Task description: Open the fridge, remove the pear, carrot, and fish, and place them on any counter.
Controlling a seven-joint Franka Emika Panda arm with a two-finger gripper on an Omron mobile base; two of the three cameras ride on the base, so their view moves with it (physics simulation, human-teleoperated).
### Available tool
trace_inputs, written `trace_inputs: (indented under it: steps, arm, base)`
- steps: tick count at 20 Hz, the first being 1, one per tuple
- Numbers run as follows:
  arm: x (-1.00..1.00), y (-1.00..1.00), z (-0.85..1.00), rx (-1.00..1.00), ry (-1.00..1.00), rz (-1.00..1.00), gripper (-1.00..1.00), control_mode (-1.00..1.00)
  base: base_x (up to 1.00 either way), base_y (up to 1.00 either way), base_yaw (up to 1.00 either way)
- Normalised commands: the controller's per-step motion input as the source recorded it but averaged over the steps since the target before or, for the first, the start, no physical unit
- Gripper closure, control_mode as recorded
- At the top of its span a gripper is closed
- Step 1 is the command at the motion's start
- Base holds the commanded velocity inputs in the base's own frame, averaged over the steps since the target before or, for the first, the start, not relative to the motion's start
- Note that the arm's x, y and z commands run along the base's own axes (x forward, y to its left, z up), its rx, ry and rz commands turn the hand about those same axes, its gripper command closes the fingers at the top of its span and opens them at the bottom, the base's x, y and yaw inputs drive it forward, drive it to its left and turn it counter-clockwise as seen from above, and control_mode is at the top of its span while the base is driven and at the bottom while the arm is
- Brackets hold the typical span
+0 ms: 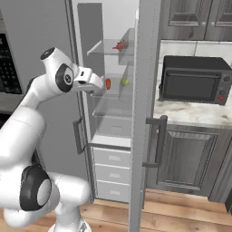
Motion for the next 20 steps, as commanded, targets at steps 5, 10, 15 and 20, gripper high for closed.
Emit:
trace_inputs:
  steps: [5,10,15,20]
  arm:
    - [-0.11,0.79,0.00,0.29,0.00,0.51,1.00,-1.00]
    - [-0.06,0.37,0.07,0.14,0.02,0.31,1.00,-1.00]
    - [-0.30,0.00,0.20,0.00,-0.08,0.10,1.00,-1.00]
    - [-0.38,0.13,0.04,0.00,0.00,0.02,-1.00,-1.00]
  base:
    - [0.00,0.00,0.00]
    - [0.00,0.00,0.00]
    - [0.00,0.00,0.00]
    - [0.00,0.00,0.00]
